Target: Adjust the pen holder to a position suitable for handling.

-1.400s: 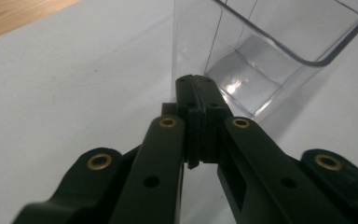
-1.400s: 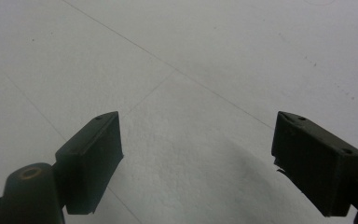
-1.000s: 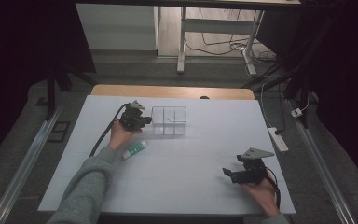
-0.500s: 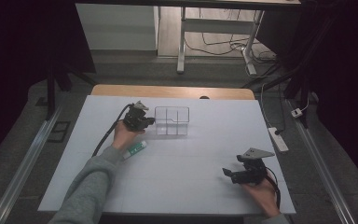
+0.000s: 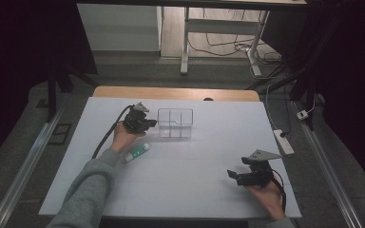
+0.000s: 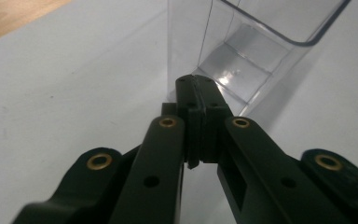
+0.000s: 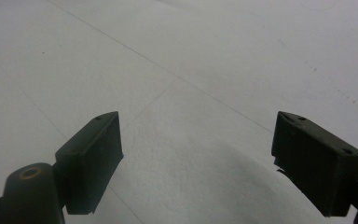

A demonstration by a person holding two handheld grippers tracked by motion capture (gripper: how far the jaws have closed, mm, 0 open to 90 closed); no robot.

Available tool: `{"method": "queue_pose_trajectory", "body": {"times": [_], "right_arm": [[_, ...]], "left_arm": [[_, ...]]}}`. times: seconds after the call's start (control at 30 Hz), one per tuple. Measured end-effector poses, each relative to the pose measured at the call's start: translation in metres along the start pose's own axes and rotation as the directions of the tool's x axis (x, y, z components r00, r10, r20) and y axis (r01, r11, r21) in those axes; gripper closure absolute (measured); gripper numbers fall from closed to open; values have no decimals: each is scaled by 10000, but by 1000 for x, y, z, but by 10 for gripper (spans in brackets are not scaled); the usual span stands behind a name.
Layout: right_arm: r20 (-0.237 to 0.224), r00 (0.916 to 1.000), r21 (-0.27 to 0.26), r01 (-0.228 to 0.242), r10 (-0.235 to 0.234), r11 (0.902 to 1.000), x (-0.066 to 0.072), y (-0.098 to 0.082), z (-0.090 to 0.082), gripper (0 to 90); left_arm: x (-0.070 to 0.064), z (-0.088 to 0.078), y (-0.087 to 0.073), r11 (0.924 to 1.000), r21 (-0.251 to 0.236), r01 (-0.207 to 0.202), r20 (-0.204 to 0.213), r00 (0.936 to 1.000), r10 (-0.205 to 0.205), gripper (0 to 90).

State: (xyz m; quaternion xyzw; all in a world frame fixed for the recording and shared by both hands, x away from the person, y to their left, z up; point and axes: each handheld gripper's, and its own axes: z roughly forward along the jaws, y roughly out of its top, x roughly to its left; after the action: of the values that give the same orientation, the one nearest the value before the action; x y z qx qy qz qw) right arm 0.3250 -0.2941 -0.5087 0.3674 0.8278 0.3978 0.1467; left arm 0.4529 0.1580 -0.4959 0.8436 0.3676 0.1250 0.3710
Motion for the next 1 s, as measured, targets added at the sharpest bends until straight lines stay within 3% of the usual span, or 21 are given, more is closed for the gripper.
{"method": "queue_pose_trajectory", "body": {"times": [0.13, 0.27, 0.53, 0.77, 1.0], "right_arm": [[-33, 10000, 11, -12, 12, 10000, -1, -1, 1, 158], [20, 10000, 2, 26, -26, 10000, -1, 0, 0, 158], [4, 10000, -24, 70, -70, 10000, 1, -1, -2, 158], [14, 9997, -106, 261, -261, 9996, 3, 0, -5, 158], [15, 9995, -218, 317, -317, 9993, 4, 0, -8, 158]], "left_arm": [[3, -15, 0, 10000, -62, -16, 161, 9999, 17, 882], [2, -30, 1, 9996, -289, 76, 480, 9988, -62, 805], [-11, -54, 2, 9997, -224, -86, 734, 9973, 103, 528], [-26, -73, -4, 9982, 287, -532, 715, 9961, 510, 417], [-27, -79, -14, 9962, 688, -541, 703, 9963, 493, 367]]}}
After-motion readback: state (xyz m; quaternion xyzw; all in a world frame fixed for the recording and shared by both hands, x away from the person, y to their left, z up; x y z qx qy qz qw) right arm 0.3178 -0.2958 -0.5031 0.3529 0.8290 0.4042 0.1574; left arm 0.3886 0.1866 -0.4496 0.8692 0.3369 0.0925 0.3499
